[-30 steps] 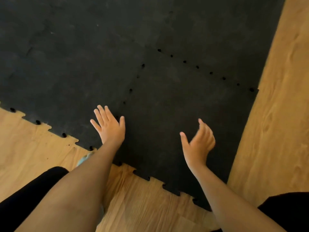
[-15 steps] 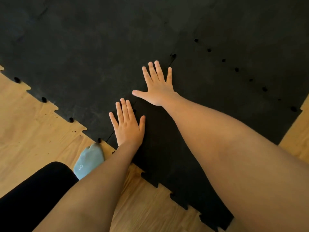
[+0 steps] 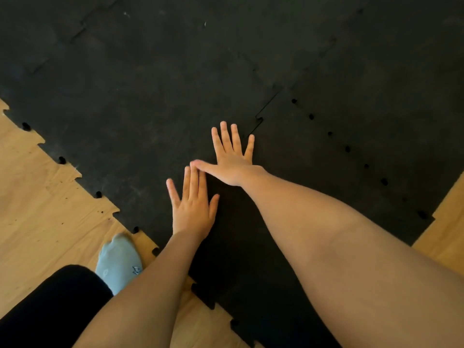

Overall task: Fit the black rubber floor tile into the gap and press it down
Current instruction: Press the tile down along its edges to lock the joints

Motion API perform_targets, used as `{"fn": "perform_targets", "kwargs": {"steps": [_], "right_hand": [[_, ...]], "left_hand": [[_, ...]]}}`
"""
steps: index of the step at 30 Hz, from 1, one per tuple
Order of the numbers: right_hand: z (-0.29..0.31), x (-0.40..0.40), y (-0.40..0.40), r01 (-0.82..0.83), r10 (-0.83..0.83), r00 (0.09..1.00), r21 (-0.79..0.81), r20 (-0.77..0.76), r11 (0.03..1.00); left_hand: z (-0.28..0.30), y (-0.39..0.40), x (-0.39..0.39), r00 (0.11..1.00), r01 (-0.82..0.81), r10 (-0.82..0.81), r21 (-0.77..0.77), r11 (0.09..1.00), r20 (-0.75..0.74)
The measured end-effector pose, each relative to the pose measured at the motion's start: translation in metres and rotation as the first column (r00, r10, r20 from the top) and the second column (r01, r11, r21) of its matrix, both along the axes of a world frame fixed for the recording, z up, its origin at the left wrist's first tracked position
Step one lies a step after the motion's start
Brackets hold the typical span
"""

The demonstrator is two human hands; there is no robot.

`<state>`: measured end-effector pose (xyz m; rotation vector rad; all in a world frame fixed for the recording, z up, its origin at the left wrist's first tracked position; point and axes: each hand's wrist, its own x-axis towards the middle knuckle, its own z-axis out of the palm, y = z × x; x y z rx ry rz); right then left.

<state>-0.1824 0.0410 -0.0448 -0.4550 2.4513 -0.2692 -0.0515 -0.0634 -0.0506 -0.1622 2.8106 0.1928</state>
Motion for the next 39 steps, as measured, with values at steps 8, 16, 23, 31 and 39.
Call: {"fn": "perform_targets", "kwargs": {"steps": [8, 16, 23, 31, 39], "right_hand": [[-0.007, -0.077, 0.081, 0.222, -0.137, 0.879, 0.137, -0.456, 0.965], [-0.025, -0.100, 0.097, 0.172, -0.134, 0.959, 0.137, -0.249, 0.976], [-0.001, -0.116, 0.108, 0.167, -0.166, 0.985, 0.020, -0.039, 0.986], [-0.018, -0.071, 0.167, 0.498, -0.408, 0.801, 0.111, -0.438, 0.860], [-0.032, -0.078, 0.171, 0.469, -0.376, 0.831, 0.154, -0.411, 0.870]], "left_hand": [[0.003, 0.053, -0.081, 0.978, 0.175, -0.165, 0.076, 0.982, -0.127], [-0.020, 0.070, -0.097, 0.961, 0.264, -0.261, 0.027, 0.964, -0.089], [-0.009, 0.067, -0.101, 0.950, 0.311, -0.311, 0.033, 0.950, -0.004], [0.013, 0.110, -0.169, 0.900, 0.413, -0.392, 0.090, 0.906, -0.190], [-0.001, 0.155, -0.210, 0.905, 0.423, -0.425, 0.139, 0.895, -0.017]]}}
